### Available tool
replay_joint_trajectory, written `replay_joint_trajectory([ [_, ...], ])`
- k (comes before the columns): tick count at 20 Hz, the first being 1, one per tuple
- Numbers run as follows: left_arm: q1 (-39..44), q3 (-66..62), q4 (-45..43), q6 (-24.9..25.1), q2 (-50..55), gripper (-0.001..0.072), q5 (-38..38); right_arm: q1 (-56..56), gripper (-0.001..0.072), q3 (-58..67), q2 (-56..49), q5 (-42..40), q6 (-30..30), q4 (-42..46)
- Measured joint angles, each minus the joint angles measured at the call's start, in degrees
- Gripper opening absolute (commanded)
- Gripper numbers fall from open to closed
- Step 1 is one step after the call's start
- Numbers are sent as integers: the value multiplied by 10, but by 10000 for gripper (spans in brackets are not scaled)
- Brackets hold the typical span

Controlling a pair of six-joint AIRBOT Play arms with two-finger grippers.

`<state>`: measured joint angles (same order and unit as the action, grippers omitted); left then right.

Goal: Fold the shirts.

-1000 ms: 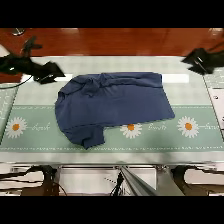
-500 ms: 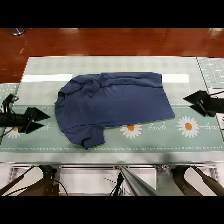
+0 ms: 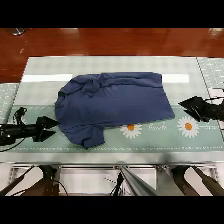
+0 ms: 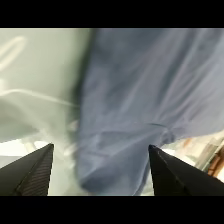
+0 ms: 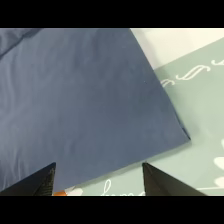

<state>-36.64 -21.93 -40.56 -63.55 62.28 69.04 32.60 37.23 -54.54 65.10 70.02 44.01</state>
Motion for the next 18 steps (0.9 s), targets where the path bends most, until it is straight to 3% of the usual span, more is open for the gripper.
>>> replay_joint_trajectory([
  [6,68,21,64,35,27,695,-34,0,617,-2,1,5,-2,-2],
  [7,79,22,70,38,36,446,-37,0,617,-2,1,5,-3,-2],
  [8,87,23,71,44,43,62,-45,0,617,-2,1,5,-3,-2],
  [9,93,23,65,50,50,22,-59,0,616,-2,1,4,-3,-1],
  [14,105,2,83,64,62,22,-49,29,617,-2,-8,-44,49,74],
  [18,108,-20,93,68,63,22,-33,45,616,-2,-61,-28,87,123],
])
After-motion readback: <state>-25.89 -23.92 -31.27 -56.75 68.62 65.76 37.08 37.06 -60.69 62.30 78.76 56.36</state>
